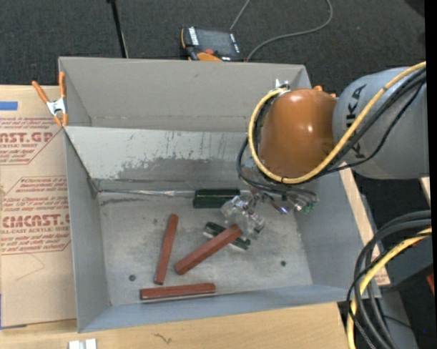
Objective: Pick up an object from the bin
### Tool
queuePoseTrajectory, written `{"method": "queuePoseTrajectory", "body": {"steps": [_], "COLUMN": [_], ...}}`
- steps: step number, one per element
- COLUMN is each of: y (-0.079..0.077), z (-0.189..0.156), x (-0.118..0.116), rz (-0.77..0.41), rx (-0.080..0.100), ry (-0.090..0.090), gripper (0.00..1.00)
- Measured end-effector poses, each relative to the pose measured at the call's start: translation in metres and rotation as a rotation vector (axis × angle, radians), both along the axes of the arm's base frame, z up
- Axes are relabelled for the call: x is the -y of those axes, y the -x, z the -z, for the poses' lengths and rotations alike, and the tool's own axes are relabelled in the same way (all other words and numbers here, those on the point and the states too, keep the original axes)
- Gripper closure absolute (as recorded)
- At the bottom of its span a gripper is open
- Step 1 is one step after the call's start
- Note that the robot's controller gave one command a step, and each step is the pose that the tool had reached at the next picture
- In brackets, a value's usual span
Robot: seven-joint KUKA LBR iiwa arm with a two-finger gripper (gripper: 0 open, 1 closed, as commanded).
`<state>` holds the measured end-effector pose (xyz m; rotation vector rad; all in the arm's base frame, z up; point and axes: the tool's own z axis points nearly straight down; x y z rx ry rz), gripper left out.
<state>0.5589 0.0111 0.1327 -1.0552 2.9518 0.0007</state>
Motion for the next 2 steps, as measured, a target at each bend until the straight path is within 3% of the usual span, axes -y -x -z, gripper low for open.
{"method": "queuePoseTrajectory", "body": {"steps": [1,2], "y": [-0.015,0.014], "z": [-0.193,-0.08], "x": [0.01,-0.029], "rz": [-0.009,-0.063], "rx": [0.007,-0.013], "ry": [0.002,-0.001], "gripper": [1.0,1.0]}}
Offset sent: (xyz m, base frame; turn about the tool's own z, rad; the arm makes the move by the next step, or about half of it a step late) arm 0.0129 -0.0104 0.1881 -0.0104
